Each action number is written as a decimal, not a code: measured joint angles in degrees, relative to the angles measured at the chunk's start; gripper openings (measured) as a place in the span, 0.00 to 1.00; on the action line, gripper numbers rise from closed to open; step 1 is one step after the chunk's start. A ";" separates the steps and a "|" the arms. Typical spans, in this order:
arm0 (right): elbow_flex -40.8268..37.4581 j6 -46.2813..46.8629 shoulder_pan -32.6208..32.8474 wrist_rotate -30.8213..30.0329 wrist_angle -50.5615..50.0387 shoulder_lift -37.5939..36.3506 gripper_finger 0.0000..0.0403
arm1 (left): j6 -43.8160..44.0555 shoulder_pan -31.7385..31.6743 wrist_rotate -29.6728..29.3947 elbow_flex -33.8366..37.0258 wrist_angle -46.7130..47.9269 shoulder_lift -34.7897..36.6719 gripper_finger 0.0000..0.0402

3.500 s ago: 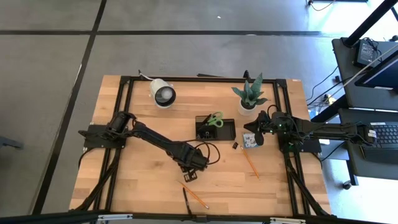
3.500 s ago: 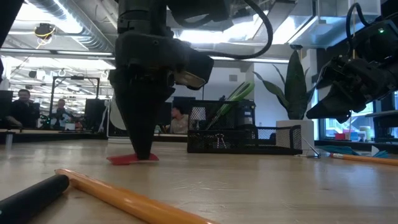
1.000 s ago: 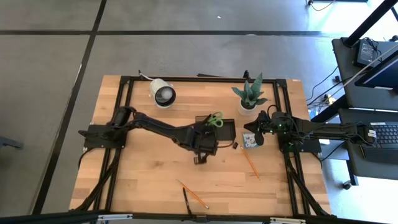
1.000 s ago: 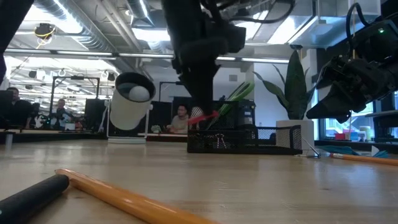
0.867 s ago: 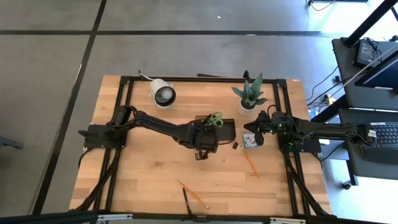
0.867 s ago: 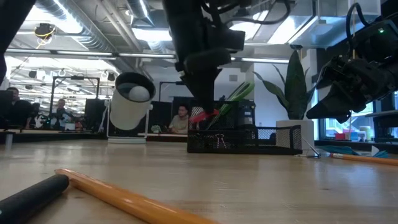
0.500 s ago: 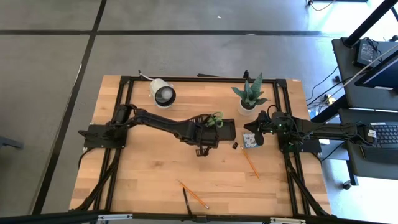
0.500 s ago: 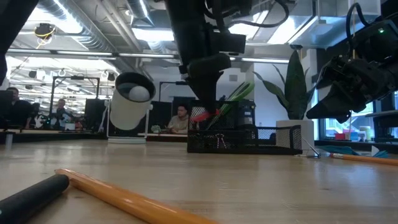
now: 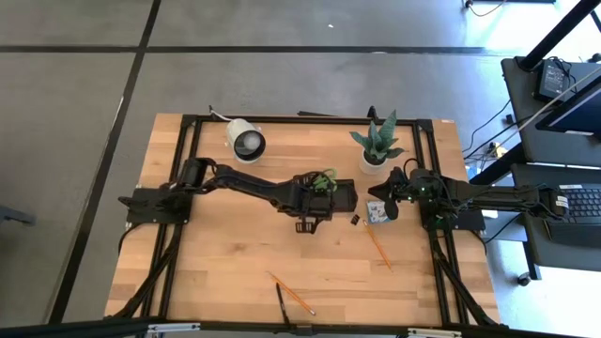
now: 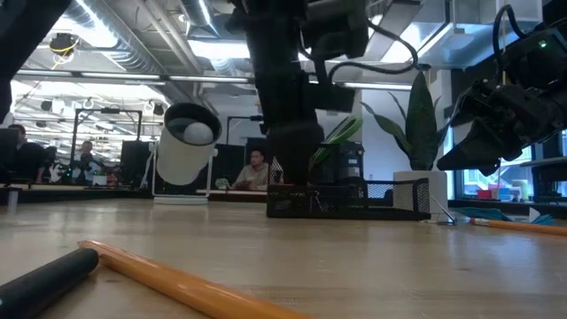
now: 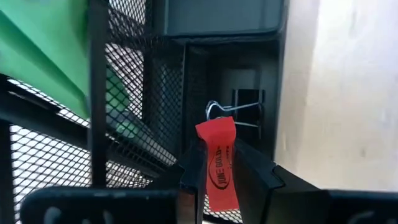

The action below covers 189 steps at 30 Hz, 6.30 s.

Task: Pick and place office supplies into organizer
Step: Put the red eraser in the desk organizer, then put the black binder clip in the desk organizer

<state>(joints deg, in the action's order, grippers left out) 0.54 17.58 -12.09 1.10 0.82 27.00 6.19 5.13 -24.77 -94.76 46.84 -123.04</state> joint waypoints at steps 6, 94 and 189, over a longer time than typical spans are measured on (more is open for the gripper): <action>0.00 0.09 0.00 -0.01 0.00 -0.02 0.13 | -0.01 -0.14 0.43 -0.02 0.04 0.07 0.16; 49.35 -28.71 25.06 3.61 -23.05 52.70 0.13 | 3.62 3.34 19.30 70.03 -87.92 48.96 0.32; 48.85 -56.68 23.90 -12.69 -39.59 66.58 0.23 | 0.08 3.32 10.69 69.96 -82.56 48.90 0.32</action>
<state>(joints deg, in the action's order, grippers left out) 49.39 -39.09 11.81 -11.60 -38.77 93.58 6.26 8.45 -14.09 -24.80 -35.73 -74.15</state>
